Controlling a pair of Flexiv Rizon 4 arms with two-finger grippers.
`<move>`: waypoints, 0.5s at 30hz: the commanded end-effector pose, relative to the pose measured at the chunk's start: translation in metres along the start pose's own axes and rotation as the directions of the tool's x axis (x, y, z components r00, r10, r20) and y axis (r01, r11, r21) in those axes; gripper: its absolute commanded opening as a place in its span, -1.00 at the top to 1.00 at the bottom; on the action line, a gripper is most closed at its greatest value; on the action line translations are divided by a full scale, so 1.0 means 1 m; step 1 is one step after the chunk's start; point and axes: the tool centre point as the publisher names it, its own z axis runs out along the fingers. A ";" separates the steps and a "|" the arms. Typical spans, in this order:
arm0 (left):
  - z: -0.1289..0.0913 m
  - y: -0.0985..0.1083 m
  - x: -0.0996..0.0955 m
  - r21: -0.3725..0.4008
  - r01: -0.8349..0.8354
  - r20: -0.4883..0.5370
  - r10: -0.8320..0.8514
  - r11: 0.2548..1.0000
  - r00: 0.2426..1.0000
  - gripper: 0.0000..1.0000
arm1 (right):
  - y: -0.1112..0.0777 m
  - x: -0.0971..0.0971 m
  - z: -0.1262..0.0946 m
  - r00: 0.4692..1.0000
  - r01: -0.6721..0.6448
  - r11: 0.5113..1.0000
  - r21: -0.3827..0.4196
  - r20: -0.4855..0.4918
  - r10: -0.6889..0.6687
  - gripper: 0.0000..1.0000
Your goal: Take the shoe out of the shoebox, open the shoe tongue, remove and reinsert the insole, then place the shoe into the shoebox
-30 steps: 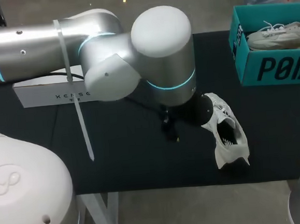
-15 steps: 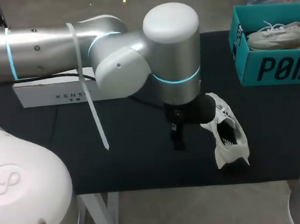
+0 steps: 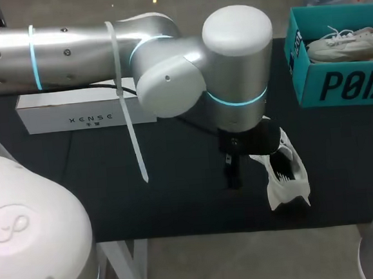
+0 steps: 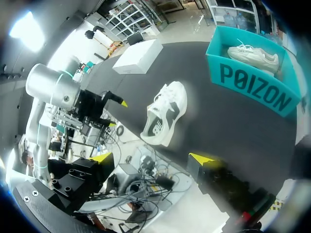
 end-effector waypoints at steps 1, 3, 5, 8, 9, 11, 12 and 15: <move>0.003 -0.013 0.001 0.002 0.075 -0.035 -0.075 0.997 0.997 -1.00 | 0.000 0.000 0.000 1.000 -0.001 1.000 0.001 0.001 0.001 -1.00; 0.004 -0.022 0.005 0.005 0.088 -0.065 -0.088 0.996 0.994 -1.00 | 0.000 0.000 0.000 1.000 -0.001 1.000 0.001 0.001 0.001 -1.00; 0.007 -0.033 0.010 -0.002 0.079 -0.095 -0.079 0.997 0.992 -1.00 | 0.000 0.000 0.000 1.000 -0.001 1.000 0.001 0.001 0.001 -1.00; 0.009 -0.048 0.018 -0.010 0.079 -0.090 -0.079 0.997 0.993 -1.00 | 0.000 0.000 0.000 1.000 -0.001 1.000 0.001 0.001 0.001 -1.00; 0.009 -0.053 0.021 -0.010 0.079 -0.093 -0.080 0.997 0.992 -1.00 | 0.000 0.000 0.000 1.000 -0.001 1.000 0.001 0.001 0.001 -1.00; 0.010 -0.062 0.024 -0.013 0.085 -0.088 -0.086 0.996 0.992 -1.00 | 0.000 0.000 0.000 1.000 -0.001 1.000 0.001 0.001 0.001 -1.00; 0.011 -0.066 0.025 -0.011 0.090 -0.094 -0.091 0.996 0.991 -1.00 | 0.000 0.000 0.000 1.000 -0.001 1.000 0.001 0.001 0.001 -1.00; 0.012 -0.079 0.027 -0.010 0.100 -0.093 -0.101 0.995 0.991 -1.00 | 0.000 0.000 0.000 1.000 -0.001 1.000 0.001 0.001 0.001 -1.00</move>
